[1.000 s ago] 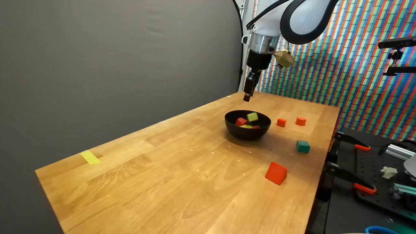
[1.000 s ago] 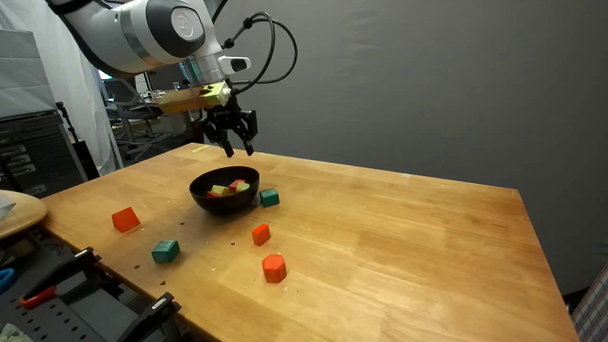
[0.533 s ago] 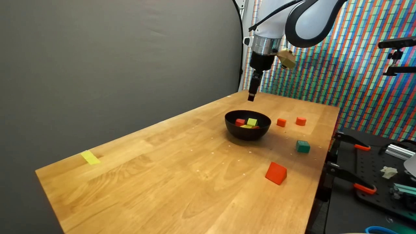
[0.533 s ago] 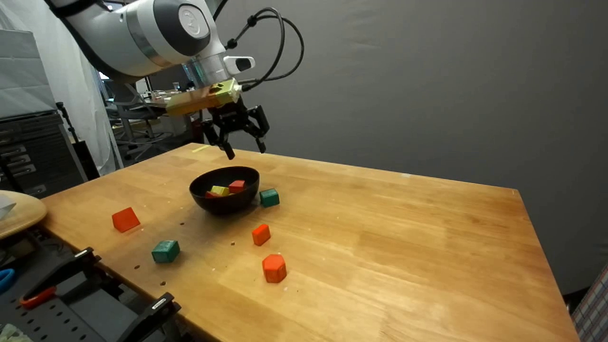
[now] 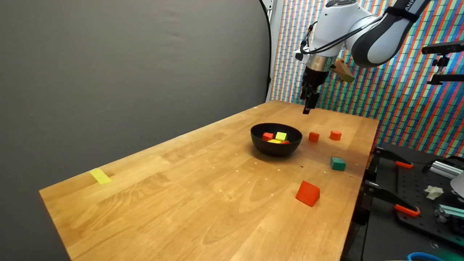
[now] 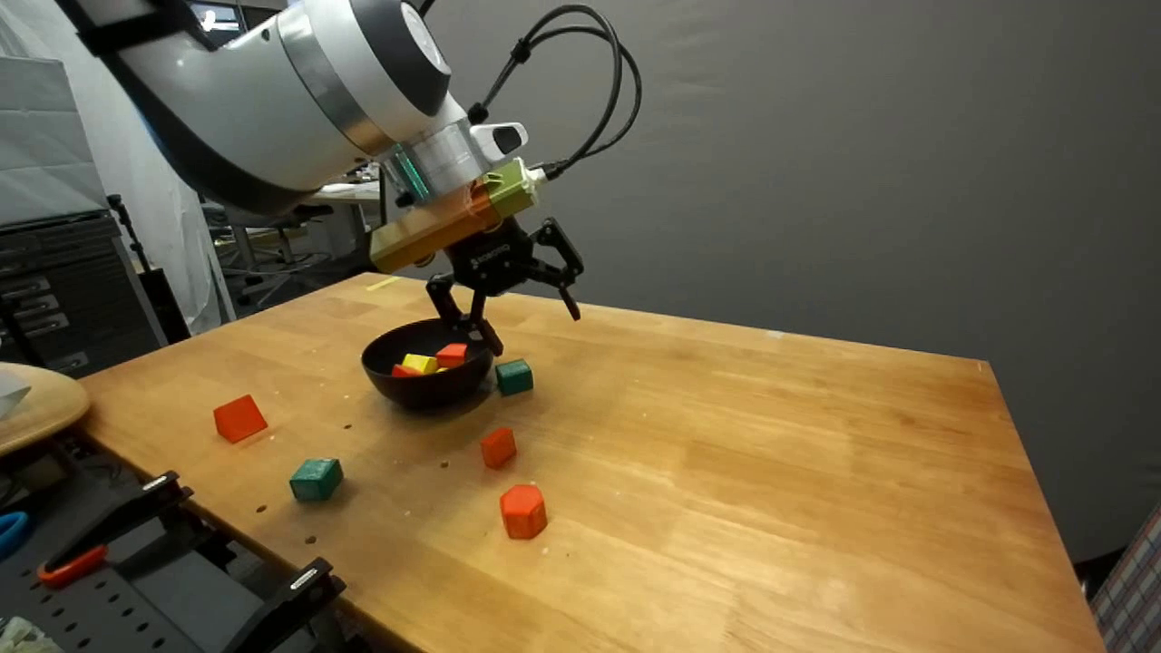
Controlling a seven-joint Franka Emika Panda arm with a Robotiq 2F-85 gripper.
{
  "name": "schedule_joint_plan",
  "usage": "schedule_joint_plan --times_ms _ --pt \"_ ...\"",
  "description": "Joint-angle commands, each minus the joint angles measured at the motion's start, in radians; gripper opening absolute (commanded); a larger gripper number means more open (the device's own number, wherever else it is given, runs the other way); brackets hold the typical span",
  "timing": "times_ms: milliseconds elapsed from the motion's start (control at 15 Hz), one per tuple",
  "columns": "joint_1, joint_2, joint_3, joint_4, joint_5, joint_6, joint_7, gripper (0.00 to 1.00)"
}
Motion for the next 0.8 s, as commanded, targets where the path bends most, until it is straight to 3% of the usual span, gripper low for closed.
schedule_joint_plan --times_ms 0,333,467,533,600,733 --pt "-0.002 0.000 -0.002 -0.004 -0.003 0.003 0.000 1.00" --pt "-0.049 0.094 0.058 -0.036 0.130 0.155 -0.211 1.00" --pt "-0.128 0.144 0.155 -0.051 0.261 0.219 -0.355 1.00" --pt "-0.204 0.174 0.251 -0.050 0.334 0.233 -0.429 1.00" --pt "-0.102 0.133 0.143 -0.046 0.236 0.173 -0.302 1.00" --pt "-0.168 0.174 0.223 -0.045 0.304 0.199 -0.380 1.00"
